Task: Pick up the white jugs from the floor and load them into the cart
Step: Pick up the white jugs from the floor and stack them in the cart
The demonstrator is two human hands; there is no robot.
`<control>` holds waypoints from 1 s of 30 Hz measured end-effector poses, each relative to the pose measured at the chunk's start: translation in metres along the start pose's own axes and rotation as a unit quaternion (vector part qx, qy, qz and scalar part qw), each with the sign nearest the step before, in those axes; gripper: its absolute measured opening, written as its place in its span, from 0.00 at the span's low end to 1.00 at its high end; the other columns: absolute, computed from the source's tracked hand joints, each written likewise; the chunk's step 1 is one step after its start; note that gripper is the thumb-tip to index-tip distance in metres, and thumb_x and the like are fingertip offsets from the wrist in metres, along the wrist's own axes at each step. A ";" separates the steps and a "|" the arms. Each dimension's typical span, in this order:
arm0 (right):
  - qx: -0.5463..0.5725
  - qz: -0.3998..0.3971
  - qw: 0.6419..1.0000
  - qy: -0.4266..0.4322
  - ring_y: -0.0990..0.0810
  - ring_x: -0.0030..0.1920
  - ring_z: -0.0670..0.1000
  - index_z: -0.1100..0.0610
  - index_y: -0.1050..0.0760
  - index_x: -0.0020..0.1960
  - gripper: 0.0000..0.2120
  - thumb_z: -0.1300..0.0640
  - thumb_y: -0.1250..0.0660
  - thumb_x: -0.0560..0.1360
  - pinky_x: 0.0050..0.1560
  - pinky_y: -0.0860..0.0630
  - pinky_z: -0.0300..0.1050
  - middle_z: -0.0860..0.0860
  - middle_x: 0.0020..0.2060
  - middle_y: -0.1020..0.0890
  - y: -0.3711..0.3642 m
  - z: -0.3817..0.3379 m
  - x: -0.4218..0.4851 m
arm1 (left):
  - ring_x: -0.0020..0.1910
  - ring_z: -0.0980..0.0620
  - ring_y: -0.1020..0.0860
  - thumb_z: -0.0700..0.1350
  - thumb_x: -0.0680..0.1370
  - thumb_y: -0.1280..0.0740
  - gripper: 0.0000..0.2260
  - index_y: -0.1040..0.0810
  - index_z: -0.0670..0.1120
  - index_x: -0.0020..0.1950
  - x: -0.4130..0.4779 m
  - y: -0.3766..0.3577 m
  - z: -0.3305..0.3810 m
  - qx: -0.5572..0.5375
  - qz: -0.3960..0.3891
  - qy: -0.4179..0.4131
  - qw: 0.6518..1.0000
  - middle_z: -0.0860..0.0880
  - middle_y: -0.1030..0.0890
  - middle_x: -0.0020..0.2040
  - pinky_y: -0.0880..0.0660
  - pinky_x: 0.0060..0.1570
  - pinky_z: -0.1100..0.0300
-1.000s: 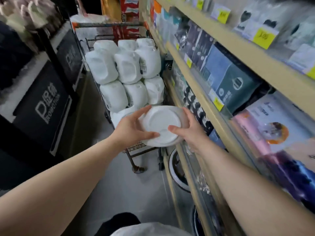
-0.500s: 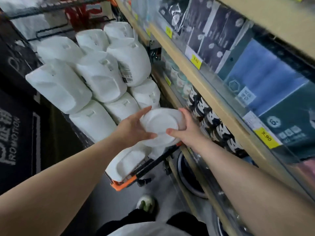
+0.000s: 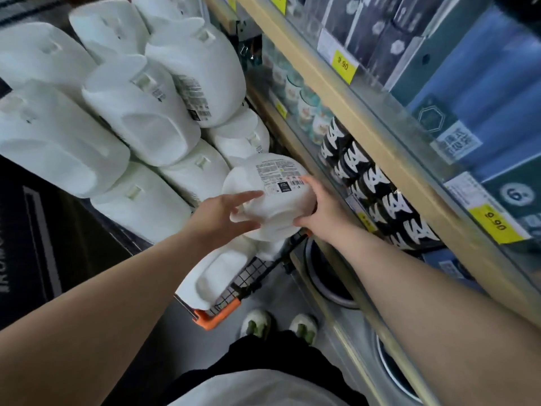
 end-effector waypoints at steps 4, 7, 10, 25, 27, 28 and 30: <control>0.051 0.033 0.998 0.011 0.31 0.69 0.51 0.46 0.35 0.74 0.34 0.53 0.25 0.71 0.67 0.31 0.48 0.49 0.71 0.30 0.015 -0.009 -0.025 | 0.45 0.53 0.26 0.55 0.71 0.26 0.23 0.23 0.55 0.65 -0.001 0.012 0.024 0.004 0.052 -0.043 0.998 0.51 0.25 0.54 0.31 0.50 0.61; 0.114 0.100 0.988 0.013 0.25 0.60 0.48 0.49 0.33 0.72 0.30 0.52 0.27 0.73 0.58 0.28 0.43 0.50 0.67 0.26 0.039 -0.008 -0.059 | 0.43 0.56 0.26 0.52 0.72 0.26 0.22 0.23 0.55 0.65 -0.001 0.015 0.057 -0.016 0.048 -0.081 0.995 0.52 0.26 0.51 0.31 0.50 0.62; 0.147 0.163 0.976 0.015 0.23 0.55 0.45 0.52 0.30 0.70 0.26 0.51 0.28 0.74 0.51 0.29 0.35 0.49 0.64 0.24 0.062 0.004 -0.101 | 0.44 0.56 0.25 0.51 0.73 0.26 0.22 0.24 0.55 0.66 -0.011 0.007 0.100 -0.023 0.024 -0.135 0.990 0.54 0.23 0.51 0.28 0.51 0.62; 0.213 0.463 0.850 -0.133 0.24 0.48 0.45 0.59 0.24 0.63 0.19 0.55 0.27 0.74 0.44 0.34 0.23 0.52 0.52 0.21 0.113 0.207 -0.481 | 0.54 0.55 0.22 0.50 0.74 0.27 0.23 0.31 0.63 0.66 -0.229 -0.209 0.345 -0.040 -0.212 -0.373 0.902 0.56 0.22 0.58 0.25 0.59 0.53; 0.234 0.507 0.818 -0.140 0.22 0.42 0.40 0.60 0.24 0.61 0.17 0.59 0.27 0.73 0.44 0.30 0.27 0.54 0.52 0.21 0.106 0.235 -0.555 | 0.55 0.55 0.22 0.50 0.74 0.27 0.24 0.30 0.61 0.67 -0.283 -0.252 0.375 -0.038 -0.251 -0.398 0.881 0.57 0.23 0.57 0.25 0.60 0.54; 0.249 0.530 0.798 -0.146 0.22 0.37 0.37 0.61 0.24 0.59 0.15 0.62 0.27 0.73 0.42 0.28 0.27 0.55 0.51 0.21 0.100 0.250 -0.592 | 0.56 0.55 0.22 0.50 0.74 0.27 0.24 0.29 0.59 0.68 -0.311 -0.273 0.389 -0.036 -0.268 -0.413 0.869 0.58 0.23 0.57 0.26 0.60 0.55; 0.263 0.569 0.759 -0.176 0.21 0.37 0.40 0.63 0.24 0.60 0.17 0.61 0.27 0.73 0.44 0.25 0.32 0.56 0.51 0.21 0.086 0.280 -0.663 | 0.55 0.56 0.23 0.50 0.74 0.27 0.24 0.28 0.59 0.68 -0.368 -0.313 0.417 -0.033 -0.304 -0.440 0.845 0.59 0.23 0.56 0.26 0.59 0.57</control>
Point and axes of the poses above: each hand's wrist, its own x-axis towards the middle knuckle, its own y-axis out of the back of the hand, z = x × y, the point moved 9 cm from there along x, towards the middle knuckle
